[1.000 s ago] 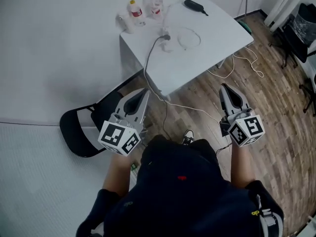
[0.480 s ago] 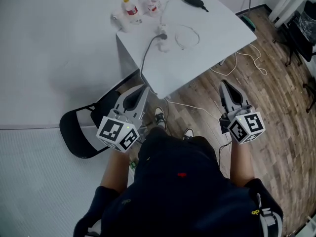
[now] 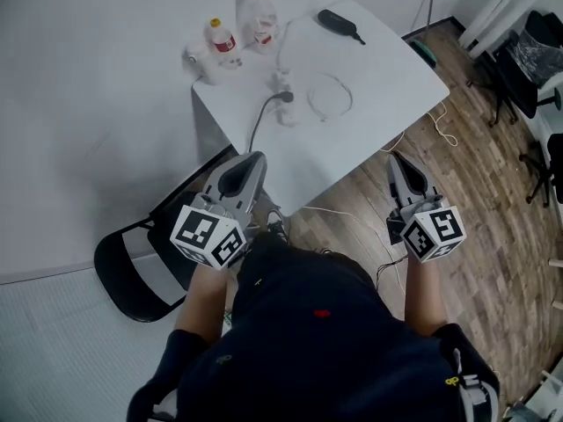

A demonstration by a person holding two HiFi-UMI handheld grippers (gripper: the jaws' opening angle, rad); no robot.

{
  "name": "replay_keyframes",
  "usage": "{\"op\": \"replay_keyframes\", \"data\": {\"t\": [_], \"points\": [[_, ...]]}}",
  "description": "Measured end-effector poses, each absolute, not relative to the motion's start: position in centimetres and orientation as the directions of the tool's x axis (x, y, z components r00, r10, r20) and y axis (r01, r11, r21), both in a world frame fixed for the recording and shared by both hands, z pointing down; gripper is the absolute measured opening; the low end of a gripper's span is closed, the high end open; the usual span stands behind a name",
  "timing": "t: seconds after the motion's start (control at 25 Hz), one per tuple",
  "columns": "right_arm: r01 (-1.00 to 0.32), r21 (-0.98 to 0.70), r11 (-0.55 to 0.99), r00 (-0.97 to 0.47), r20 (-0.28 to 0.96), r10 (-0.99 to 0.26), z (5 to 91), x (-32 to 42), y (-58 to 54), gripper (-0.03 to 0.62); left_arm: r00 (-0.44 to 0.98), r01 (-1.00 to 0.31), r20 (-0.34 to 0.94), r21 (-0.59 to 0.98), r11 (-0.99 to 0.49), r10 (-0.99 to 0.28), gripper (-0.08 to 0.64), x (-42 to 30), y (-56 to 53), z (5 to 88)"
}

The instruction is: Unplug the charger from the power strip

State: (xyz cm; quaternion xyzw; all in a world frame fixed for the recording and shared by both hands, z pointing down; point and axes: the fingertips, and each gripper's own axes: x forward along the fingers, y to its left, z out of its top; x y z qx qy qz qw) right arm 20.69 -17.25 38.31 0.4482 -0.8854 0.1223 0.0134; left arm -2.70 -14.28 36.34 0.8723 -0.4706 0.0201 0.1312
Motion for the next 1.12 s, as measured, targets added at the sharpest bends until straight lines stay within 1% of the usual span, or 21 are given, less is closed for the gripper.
{"op": "replay_keyframes", "data": {"t": [0.2, 0.32, 0.48, 0.6, 0.72, 1.04, 1.12], "points": [[-0.787, -0.191, 0.587, -0.615, 0.152, -0.774, 38.3, 14.4, -22.1, 0.025, 0.576, -0.814, 0.184, 0.220, -0.537, -0.797, 0.023, -7.3, -19.1, 38.2], [-0.766, -0.223, 0.603, -0.637, 0.144, -0.757, 38.3, 10.8, -24.5, 0.025, 0.605, -0.795, 0.209, 0.219, -0.566, -0.769, 0.023, -9.1, -21.2, 39.3], [-0.773, -0.237, 0.588, -0.627, 0.153, -0.764, 38.8, 7.9, -28.0, 0.025, 0.657, -0.753, 0.225, 0.233, -0.616, -0.719, 0.023, -10.6, -24.1, 40.4], [-0.787, -0.219, 0.578, -0.614, 0.183, -0.767, 39.8, 7.1, -30.2, 0.025, 0.690, -0.724, 0.229, 0.239, -0.647, -0.687, 0.023, -10.5, -25.8, 41.4], [-0.771, -0.188, 0.608, -0.637, 0.225, -0.738, 41.2, 6.2, -32.0, 0.025, 0.687, -0.726, 0.243, 0.268, -0.634, -0.685, 0.023, -10.1, -27.7, 43.0], [-0.660, -0.133, 0.739, -0.735, 0.317, -0.599, 46.1, 4.3, -37.7, 0.026, 0.632, -0.774, 0.319, 0.319, -0.547, -0.706, 0.023, -7.2, -32.1, 48.2], [-0.622, -0.084, 0.778, -0.748, 0.357, -0.559, 47.6, 3.7, -39.2, 0.026, 0.615, -0.787, 0.350, 0.320, -0.527, -0.707, 0.023, -6.4, -33.1, 49.8]]}}
